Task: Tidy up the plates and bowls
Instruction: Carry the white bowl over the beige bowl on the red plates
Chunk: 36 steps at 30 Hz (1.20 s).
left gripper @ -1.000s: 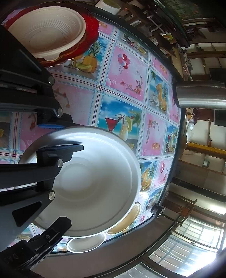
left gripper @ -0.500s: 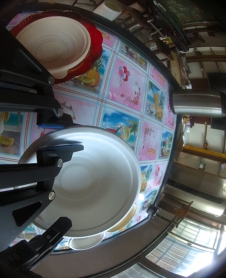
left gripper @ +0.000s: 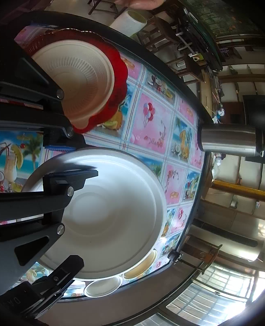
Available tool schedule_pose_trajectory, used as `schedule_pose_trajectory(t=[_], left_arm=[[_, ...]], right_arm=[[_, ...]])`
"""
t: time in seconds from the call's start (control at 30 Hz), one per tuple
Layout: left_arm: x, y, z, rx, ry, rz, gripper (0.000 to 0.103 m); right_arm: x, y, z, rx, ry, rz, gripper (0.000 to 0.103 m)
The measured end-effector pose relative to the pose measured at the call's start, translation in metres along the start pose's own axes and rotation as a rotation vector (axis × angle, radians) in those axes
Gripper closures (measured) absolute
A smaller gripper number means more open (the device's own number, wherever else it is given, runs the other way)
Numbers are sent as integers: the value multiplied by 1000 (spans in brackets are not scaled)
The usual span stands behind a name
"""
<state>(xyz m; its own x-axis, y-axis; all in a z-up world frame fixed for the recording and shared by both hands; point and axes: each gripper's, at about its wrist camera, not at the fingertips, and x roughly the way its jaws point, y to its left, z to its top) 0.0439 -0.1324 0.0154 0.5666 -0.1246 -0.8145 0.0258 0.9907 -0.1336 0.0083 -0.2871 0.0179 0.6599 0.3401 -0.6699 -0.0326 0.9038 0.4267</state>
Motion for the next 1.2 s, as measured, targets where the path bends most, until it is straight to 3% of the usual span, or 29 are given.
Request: schedule_pose_trajectory(t=[0.57,1.2], left_arm=[[-23,67,-5,-48,-4,101,89],[-11,148,-34,-157,76,182,89]], right_arm=[[29,66,-18,-71,62,86,86],[90,124,-53,-167,218,134,86]])
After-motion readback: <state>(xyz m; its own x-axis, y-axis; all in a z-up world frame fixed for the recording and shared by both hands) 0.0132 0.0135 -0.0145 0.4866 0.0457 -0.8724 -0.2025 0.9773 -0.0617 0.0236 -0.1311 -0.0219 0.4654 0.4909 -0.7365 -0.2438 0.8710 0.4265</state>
